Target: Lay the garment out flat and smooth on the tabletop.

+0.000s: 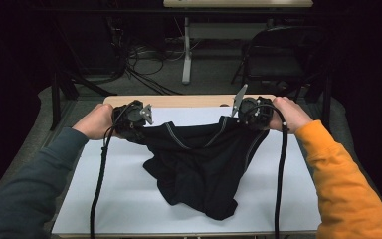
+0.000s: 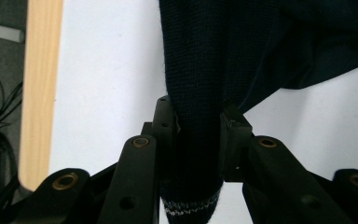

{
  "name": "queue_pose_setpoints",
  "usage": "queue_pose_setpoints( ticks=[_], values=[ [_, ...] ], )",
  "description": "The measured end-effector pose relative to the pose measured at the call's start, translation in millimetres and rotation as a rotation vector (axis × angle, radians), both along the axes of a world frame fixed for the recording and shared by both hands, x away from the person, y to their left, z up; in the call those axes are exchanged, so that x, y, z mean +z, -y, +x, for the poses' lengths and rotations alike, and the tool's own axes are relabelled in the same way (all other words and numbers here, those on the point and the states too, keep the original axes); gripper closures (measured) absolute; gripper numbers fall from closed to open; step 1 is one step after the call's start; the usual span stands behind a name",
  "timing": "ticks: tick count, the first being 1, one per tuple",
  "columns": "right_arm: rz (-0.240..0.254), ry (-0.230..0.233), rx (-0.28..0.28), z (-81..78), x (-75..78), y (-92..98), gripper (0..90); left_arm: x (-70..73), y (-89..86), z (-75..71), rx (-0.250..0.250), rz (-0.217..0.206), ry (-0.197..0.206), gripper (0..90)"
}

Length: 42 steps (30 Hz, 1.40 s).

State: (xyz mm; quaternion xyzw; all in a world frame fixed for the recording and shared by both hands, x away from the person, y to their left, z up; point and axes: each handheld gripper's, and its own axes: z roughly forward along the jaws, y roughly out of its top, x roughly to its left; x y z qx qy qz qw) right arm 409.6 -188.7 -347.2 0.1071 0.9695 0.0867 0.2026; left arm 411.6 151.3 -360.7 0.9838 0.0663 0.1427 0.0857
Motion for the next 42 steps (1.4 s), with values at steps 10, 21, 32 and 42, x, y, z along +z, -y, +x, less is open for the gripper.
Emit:
queue_pose_setpoints(
  ticks=[10,21,32,42],
  values=[
    [-0.016,0.036,0.001,3.4,22.3,-3.7,86.3,27.9,-0.1,1.8,-0.003,0.032,0.046,72.8],
    [-0.037,0.022,0.032,4.2,30.8,-9.1,86.3,39.1,1.7,2.6,-0.038,0.070,0.026,72.9],
    [-0.050,0.037,0.046,2.4,43.5,-10.8,86.3,56.3,6.8,2.4,-0.057,0.117,0.055,72.9],
    [-0.039,0.040,0.057,-6.1,47.7,-10.2,86.2,50.7,3.6,-5.1,-0.065,0.115,0.031,72.8]
  ],
)
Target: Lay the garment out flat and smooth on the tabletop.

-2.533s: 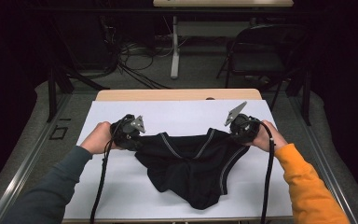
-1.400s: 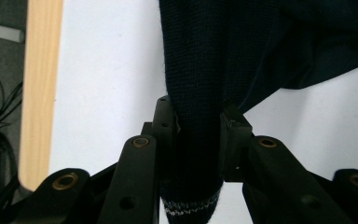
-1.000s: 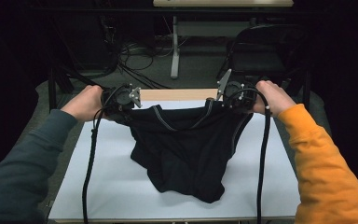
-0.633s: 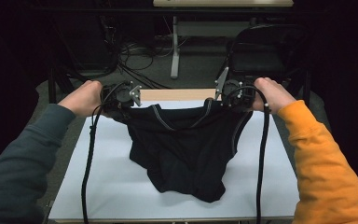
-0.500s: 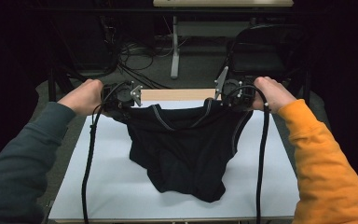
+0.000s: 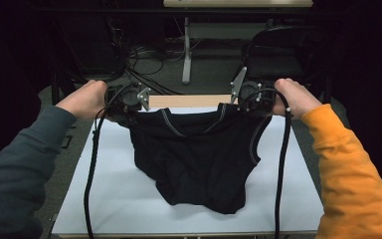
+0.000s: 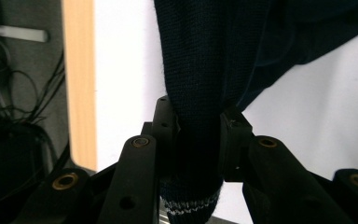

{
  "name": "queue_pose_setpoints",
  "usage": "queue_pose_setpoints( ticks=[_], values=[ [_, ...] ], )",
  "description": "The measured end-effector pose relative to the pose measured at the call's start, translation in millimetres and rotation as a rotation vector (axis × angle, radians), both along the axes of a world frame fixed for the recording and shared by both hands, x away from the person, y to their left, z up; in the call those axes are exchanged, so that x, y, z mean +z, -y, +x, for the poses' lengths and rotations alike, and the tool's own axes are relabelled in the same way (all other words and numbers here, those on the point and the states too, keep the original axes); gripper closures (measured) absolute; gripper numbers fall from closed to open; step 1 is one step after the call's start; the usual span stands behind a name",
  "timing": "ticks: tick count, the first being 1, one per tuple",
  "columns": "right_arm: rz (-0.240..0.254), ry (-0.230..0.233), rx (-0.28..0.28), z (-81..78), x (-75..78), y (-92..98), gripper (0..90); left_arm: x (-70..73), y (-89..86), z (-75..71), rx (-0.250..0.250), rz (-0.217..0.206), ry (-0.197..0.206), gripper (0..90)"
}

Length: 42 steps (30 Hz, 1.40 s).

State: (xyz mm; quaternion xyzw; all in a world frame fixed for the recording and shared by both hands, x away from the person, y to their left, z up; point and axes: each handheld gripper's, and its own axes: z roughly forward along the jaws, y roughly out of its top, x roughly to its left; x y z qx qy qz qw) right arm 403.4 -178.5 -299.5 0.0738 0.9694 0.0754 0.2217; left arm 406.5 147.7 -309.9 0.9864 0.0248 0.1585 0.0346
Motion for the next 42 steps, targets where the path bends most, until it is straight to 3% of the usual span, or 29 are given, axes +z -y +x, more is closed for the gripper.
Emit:
queue_pose_setpoints(
  ticks=[7,9,10,12,13,14,15,16,17,18,19,20,22,23,27,32,38,42],
  values=[
    [-0.016,-0.056,0.041,-10.9,-24.3,-4.7,86.2,-29.9,-5.0,-4.9,-0.002,0.012,-0.078,72.7],
    [-0.026,-0.073,0.057,-13.1,-28.9,-7.1,86.2,-37.2,-4.3,-5.5,-0.005,0.025,-0.075,72.7],
    [-0.030,-0.079,0.064,-12.2,-30.7,-7.9,86.2,-38.4,-3.6,-3.7,-0.005,0.027,-0.052,72.8],
    [-0.063,-0.014,0.053,-3.5,-29.9,-10.3,86.4,-32.1,-1.9,12.6,0.050,0.021,0.040,73.1],
    [-0.071,0.032,0.027,7.5,-26.3,-11.3,86.4,-26.0,0.6,27.2,0.115,0.008,0.160,73.0],
    [-0.085,0.125,-0.018,23.7,-20.6,-13.2,86.0,-17.2,4.4,45.2,0.211,-0.008,0.301,71.9],
    [-0.094,0.230,-0.096,43.7,-13.9,-16.4,81.6,-9.0,7.2,63.8,0.316,-0.052,0.395,67.1],
    [-0.083,0.314,-0.204,64.8,-6.2,-19.0,62.7,-2.2,9.6,81.1,0.409,-0.056,0.420,51.4],
    [-0.081,0.376,-0.321,83.3,0.2,-20.4,52.6,0.6,11.2,92.7,0.475,-0.070,0.425,35.1],
    [-0.072,0.394,-0.379,93.8,5.0,-20.4,48.6,1.2,11.8,97.3,0.485,-0.087,0.415,28.4],
    [-0.013,0.373,-0.394,97.0,7.4,-19.3,45.6,-1.8,12.5,97.2,0.481,-0.094,0.402,28.3],
    [0.023,0.345,-0.394,96.2,5.9,-18.8,42.6,-8.1,12.6,94.0,0.474,-0.105,0.380,25.7],
    [0.040,0.297,-0.363,86.4,-6.5,-18.0,40.0,-26.5,11.1,82.6,0.433,-0.101,0.337,23.8],
    [0.050,0.261,-0.349,80.1,-16.3,-17.0,38.9,-36.8,10.4,77.0,0.417,-0.071,0.314,23.7],
    [0.117,0.142,-0.286,53.7,-57.2,-11.6,36.0,-78.8,9.1,53.2,0.371,-0.061,0.236,22.3],
    [0.205,0.021,-0.235,17.3,-100.2,-7.6,33.0,-113.0,10.5,24.7,0.312,-0.099,0.142,21.5],
    [0.310,-0.071,-0.230,-11.4,-148.9,0.5,31.6,-150.6,8.5,-2.6,0.281,-0.154,0.049,20.1],
    [0.350,-0.119,-0.244,-22.4,-176.8,5.4,31.1,-175.1,4.6,-13.3,0.280,-0.164,0.002,19.3]
  ],
)
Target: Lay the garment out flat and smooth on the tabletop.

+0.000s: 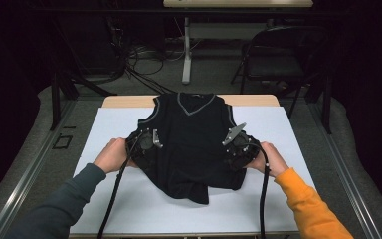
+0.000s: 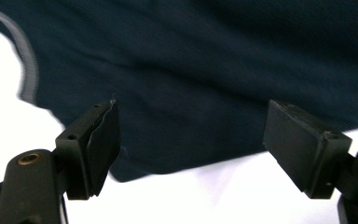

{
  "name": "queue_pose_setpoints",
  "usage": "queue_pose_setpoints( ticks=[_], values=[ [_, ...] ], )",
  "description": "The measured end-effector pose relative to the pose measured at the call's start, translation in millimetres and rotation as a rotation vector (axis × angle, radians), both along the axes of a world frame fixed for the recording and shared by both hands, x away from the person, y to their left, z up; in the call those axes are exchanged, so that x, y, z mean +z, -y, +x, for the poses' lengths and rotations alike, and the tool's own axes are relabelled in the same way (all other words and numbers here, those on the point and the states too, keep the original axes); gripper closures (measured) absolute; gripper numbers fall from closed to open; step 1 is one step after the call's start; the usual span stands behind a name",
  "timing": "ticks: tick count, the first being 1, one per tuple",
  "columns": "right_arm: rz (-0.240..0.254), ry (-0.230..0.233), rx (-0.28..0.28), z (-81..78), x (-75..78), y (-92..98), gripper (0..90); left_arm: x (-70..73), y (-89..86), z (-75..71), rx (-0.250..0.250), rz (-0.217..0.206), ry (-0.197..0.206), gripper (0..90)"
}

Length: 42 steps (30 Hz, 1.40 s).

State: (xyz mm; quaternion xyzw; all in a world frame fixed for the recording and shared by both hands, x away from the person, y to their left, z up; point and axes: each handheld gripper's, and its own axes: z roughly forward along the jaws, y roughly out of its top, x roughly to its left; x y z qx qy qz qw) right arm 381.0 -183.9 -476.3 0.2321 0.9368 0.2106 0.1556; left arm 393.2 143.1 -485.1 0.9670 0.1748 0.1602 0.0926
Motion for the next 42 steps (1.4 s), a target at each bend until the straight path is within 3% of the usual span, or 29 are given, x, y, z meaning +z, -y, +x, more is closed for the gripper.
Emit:
queue_pose_setpoints(
  ticks=[8,12,16,19,23,25,27,30,33,36,38,40,42],
  values=[
    [0.088,-0.046,-0.009,-23.5,-28.7,8.9,30.2,-28.6,-15.0,-19.5,0.014,-0.060,-0.045,17.3],
    [0.123,-0.078,0.024,-38.0,-38.1,9.0,28.0,-39.4,-21.6,-25.0,0.029,-0.109,-0.058,17.2],
    [0.095,-0.087,0.041,-45.4,-48.4,1.5,26.3,-50.6,-21.2,-26.2,0.032,-0.176,-0.059,22.3],
    [0.062,-0.088,0.025,-44.4,-59.9,-2.2,31.7,-51.7,-22.1,-25.6,0.015,-0.241,-0.065,30.8],
    [0.076,-0.038,0.000,-42.0,-62.5,-0.5,53.0,-53.5,-23.0,-25.6,-0.023,-0.299,-0.086,54.5],
    [0.083,-0.016,-0.001,-42.4,-62.8,1.7,68.5,-55.6,-22.9,-27.8,-0.035,-0.314,-0.051,68.1],
    [0.079,0.001,-0.001,-43.0,-62.2,2.4,78.7,-56.2,-22.0,-30.1,-0.038,-0.302,-0.018,78.3],
    [0.065,0.011,-0.005,-43.6,-57.3,3.8,82.0,-55.6,-22.8,-30.1,-0.042,-0.304,-0.008,81.7],
    [0.070,0.053,-0.033,-40.7,-44.9,12.3,82.4,-52.2,-26.0,-26.7,-0.037,-0.329,-0.012,82.3],
    [0.087,0.107,-0.098,-34.3,-28.7,24.8,82.4,-43.6,-28.6,-21.2,-0.024,-0.360,0.012,82.7],
    [0.063,0.148,-0.144,-28.1,-21.7,30.8,82.3,-38.1,-30.0,-14.9,-0.004,-0.384,0.033,83.0],
    [0.038,0.185,-0.182,-18.8,-21.0,32.9,81.9,-37.3,-28.9,-7.5,0.020,-0.375,0.062,83.1],
    [0.021,0.194,-0.221,-7.2,-26.5,33.3,80.9,-42.3,-27.7,1.0,0.050,-0.387,0.049,82.6]
  ],
)
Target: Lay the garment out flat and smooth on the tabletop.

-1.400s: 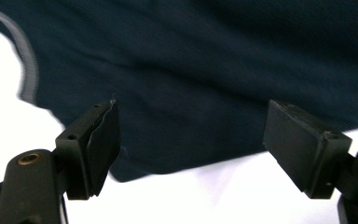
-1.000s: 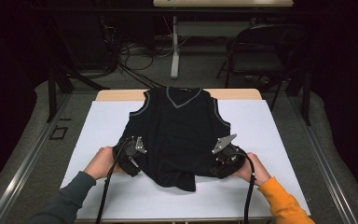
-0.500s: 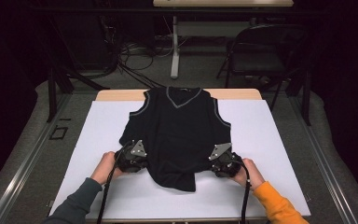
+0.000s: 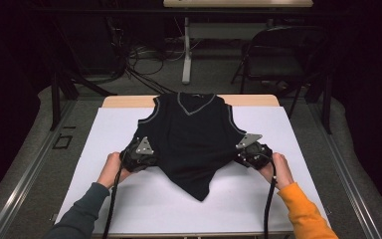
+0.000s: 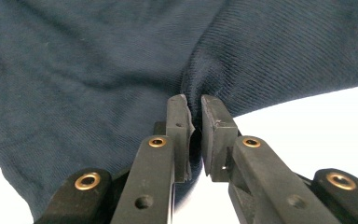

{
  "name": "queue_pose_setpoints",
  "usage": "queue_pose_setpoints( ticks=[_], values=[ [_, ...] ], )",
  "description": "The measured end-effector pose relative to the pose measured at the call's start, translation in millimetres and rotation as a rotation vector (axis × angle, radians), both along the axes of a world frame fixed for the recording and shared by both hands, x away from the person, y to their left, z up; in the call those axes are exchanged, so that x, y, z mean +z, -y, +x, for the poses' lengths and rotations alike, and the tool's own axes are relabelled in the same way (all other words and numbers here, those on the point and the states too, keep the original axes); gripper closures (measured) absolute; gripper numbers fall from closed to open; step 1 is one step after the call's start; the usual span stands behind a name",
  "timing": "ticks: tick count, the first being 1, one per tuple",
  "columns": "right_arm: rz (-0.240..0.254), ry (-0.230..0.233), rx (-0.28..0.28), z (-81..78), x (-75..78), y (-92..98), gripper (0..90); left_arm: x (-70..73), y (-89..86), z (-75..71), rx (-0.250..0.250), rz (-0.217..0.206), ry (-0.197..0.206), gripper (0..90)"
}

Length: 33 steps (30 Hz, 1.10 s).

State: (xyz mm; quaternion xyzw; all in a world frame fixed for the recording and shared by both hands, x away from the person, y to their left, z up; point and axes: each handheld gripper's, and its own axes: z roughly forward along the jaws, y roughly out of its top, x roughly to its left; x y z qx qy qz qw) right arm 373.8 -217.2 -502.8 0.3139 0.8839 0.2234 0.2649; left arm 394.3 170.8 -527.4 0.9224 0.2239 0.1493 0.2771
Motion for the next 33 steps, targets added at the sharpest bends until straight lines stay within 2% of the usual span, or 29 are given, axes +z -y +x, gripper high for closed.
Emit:
queue_pose_setpoints(
  ticks=[2,3,4,5,7,9,12,13,15,16,17,19,21,24,25,28,31,33],
  values=[
    [-0.006,-0.017,-0.032,10.7,-11.7,-1.0,77.8,-7.5,1.6,4.8,0.014,0.003,-0.032,79.7],
    [-0.005,-0.034,-0.032,13.7,-17.2,-1.0,74.6,-9.7,2.0,5.2,0.017,0.011,-0.042,78.0],
    [-0.004,-0.055,-0.041,14.7,-20.9,-0.8,68.2,-9.8,1.6,5.0,0.023,0.018,-0.048,73.5],
    [0.000,-0.068,-0.042,14.5,-23.0,0.0,64.4,-8.2,0.1,4.6,0.032,0.022,-0.056,63.6],
    [0.026,-0.071,-0.046,11.4,-20.6,3.5,54.6,-5.2,-3.6,1.6,0.043,0.009,-0.065,49.8],
    [0.033,-0.063,-0.052,5.4,-13.2,6.8,47.3,-4.2,-5.5,-4.1,0.048,-0.001,-0.073,38.0],
    [0.065,-0.054,-0.030,-7.2,-2.1,8.4,40.7,-7.2,-3.6,-12.1,0.027,0.039,-0.076,30.3],
    [0.072,-0.051,-0.018,-11.7,0.4,6.7,40.0,-8.9,-1.8,-12.8,0.023,0.046,-0.077,30.6],
    [0.093,-0.081,0.029,-18.1,2.0,0.8,39.1,-13.0,2.1,-11.6,0.014,0.061,-0.072,34.6],
    [0.087,-0.095,0.046,-20.3,-0.2,-3.9,39.1,-14.8,3.9,-10.8,0.011,0.065,-0.066,40.6],
    [0.065,-0.110,0.065,-21.4,-4.4,-9.1,39.2,-15.0,4.6,-10.2,0.016,0.053,-0.055,41.6],
    [0.031,-0.125,0.073,-19.2,-15.5,-16.2,40.1,-16.0,6.2,-9.6,0.011,0.047,-0.039,53.7],
    [0.029,-0.134,0.065,-12.5,-27.3,-18.5,42.1,-17.2,6.8,-8.7,0.008,0.033,-0.036,61.6],
    [0.028,-0.152,0.043,-4.7,-37.6,-17.3,47.2,-18.0,6.7,-6.9,0.012,0.038,-0.015,74.6],
    [0.049,-0.150,0.039,-3.5,-38.4,-15.7,50.6,-18.0,6.5,-6.5,0.012,0.037,-0.016,77.0],
    [0.049,-0.142,0.030,-3.3,-38.9,-13.6,61.4,-18.0,6.1,-6.3,0.014,0.031,-0.014,80.5],
    [0.074,-0.146,0.025,-3.6,-40.6,-11.9,73.7,-17.5,4.6,-5.9,0.017,0.020,-0.022,81.5],
    [0.068,-0.134,0.026,-3.9,-40.8,-11.0,81.6,-17.2,4.2,-6.0,0.018,0.016,-0.022,82.1]
  ],
)
